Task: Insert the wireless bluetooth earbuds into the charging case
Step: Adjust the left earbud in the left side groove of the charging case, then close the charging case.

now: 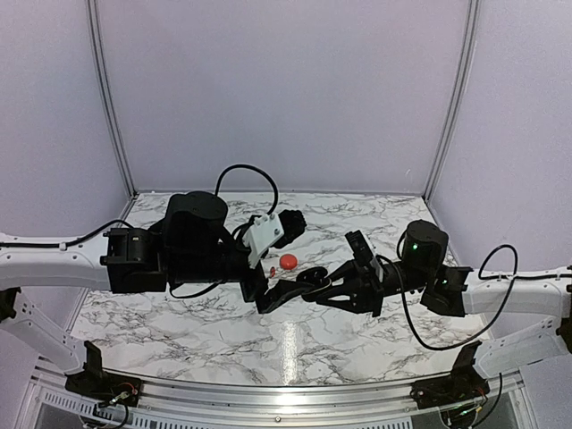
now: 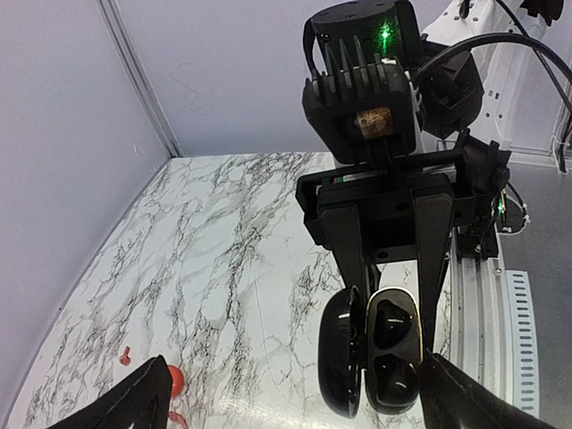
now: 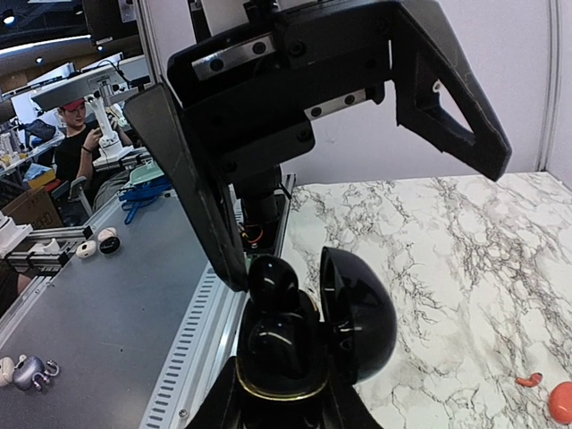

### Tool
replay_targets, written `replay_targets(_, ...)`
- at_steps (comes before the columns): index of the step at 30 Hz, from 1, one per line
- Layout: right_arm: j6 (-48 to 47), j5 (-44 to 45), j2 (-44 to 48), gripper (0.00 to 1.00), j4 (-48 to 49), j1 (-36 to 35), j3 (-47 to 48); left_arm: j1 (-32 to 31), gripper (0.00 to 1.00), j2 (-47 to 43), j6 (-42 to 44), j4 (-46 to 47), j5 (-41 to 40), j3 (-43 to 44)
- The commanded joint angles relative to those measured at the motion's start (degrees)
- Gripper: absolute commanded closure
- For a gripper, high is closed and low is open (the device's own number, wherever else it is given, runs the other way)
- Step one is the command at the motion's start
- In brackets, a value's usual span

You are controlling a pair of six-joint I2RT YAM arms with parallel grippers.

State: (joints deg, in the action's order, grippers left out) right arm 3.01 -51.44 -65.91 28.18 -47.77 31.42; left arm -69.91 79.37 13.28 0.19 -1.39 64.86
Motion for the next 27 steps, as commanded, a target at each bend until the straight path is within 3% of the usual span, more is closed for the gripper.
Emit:
replay_targets(1,0.1,-2.0,1.7,1.00,2.0,-0.9,3.2,0.7,0.01,0.8,-0.5,-1.7,-3.7,1.6)
replay_targets(11,0.6,-1.5,1.1,1.00,2.6,-0.8,1.7,0.7,0.01,-4.1,-2.3,3.3,1.2,-0.2)
replay_targets(27,-0.2,-1.5,1.4,1.00,1.8,-0.8,2.0,1.4,0.01,-6.4,-1.7,2.1,9.5,-3.5)
